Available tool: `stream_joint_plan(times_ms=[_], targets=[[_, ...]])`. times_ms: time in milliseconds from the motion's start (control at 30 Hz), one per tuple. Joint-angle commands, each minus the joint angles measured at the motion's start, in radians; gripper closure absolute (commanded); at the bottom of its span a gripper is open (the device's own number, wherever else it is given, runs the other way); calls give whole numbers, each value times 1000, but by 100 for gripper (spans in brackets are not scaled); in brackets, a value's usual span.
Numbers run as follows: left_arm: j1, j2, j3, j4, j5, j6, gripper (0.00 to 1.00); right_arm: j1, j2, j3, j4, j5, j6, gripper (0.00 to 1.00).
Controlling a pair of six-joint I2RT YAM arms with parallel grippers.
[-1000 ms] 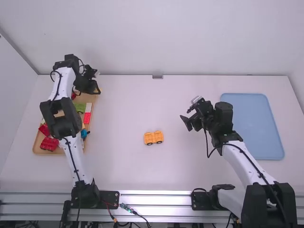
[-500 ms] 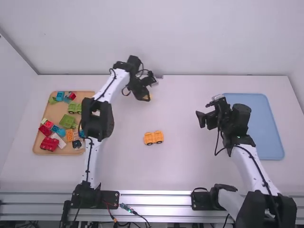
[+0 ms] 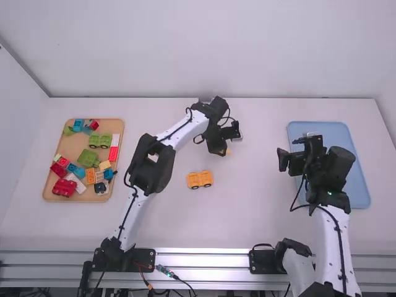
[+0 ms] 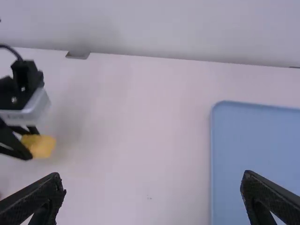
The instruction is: Assemble lego blocks to make yellow taxi
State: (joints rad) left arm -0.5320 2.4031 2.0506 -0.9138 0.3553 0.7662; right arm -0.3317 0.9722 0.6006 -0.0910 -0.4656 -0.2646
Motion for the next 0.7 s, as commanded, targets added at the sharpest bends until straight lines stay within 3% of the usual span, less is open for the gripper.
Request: stream_joint_plan(times_ms=[0,167,367,667], targets=[[-29,-92,-86,39,11,27,98,-21,-4,-16,0,-9,2,1],[-68,-262,-348,309,-167,-40,98,-29,35,-19,8,-9,-10,1],[-97,-475,-643,469,-84,9,98,12,80,-19,51,-18,-8,1],[-199,-492,-722,501,-91,10,98,61,83,-19,48,-55,-38,1]])
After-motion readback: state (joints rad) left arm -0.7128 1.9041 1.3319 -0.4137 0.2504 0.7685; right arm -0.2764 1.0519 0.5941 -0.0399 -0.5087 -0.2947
